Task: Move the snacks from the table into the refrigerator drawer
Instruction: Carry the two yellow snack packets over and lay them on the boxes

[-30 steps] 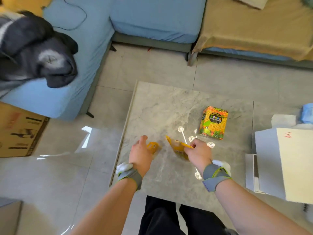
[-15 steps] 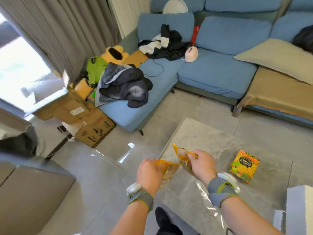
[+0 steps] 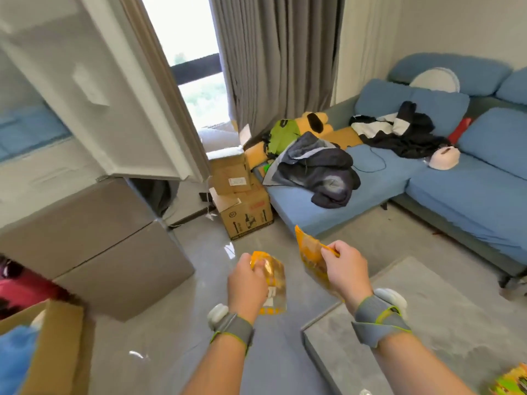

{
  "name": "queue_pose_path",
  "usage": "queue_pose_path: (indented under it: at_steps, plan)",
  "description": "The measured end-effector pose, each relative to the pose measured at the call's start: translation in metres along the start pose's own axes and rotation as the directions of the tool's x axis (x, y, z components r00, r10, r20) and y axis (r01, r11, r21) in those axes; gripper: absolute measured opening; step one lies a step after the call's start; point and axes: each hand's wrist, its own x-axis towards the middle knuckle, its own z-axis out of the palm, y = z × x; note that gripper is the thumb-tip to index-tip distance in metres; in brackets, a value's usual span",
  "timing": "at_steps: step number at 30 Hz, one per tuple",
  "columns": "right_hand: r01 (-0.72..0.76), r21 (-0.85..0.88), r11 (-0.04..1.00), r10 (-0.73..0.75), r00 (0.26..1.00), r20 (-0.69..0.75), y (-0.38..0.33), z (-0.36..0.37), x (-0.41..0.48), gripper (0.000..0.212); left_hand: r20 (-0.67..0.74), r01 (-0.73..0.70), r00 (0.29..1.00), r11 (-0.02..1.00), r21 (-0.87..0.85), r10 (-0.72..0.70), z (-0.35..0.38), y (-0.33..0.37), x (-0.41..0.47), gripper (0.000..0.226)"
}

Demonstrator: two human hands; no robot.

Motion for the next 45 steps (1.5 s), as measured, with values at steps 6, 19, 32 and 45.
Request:
queue_pose_path:
  at_steps: [6, 19, 32, 45]
  plan:
    - [0.079, 0.097, 0.992, -0.090, 0.988, 0.125, -0.108, 0.116, -0.055, 0.023, -0.195, 0.064, 0.977, 0.991, -0.118, -0.086, -0.126, -0.087, 0.029, 0.022]
    - [0.163, 0.258, 0.952, -0.263, 0.866, 0.424, -0.251, 0.311, -0.147, 0.024, -0.444, 0.140, 0.828, 0.894, -0.426, -0.342, -0.305, -0.243, 0.055, 0.033]
    - [0.137, 0.389, 0.911, -0.348, 0.763, 0.545, -0.350, 0.448, -0.104, 0.021, -0.509, 0.097, 0.717, 0.792, -0.603, -0.476, -0.396, -0.299, 0.155, 0.036]
    - [-0.005, 0.605, 0.796, -0.426, 0.705, 0.567, -0.461, 0.533, -0.014, 0.024, -0.425, 0.030, 0.674, 0.598, -0.801, -0.604, -0.472, -0.282, 0.290, 0.035]
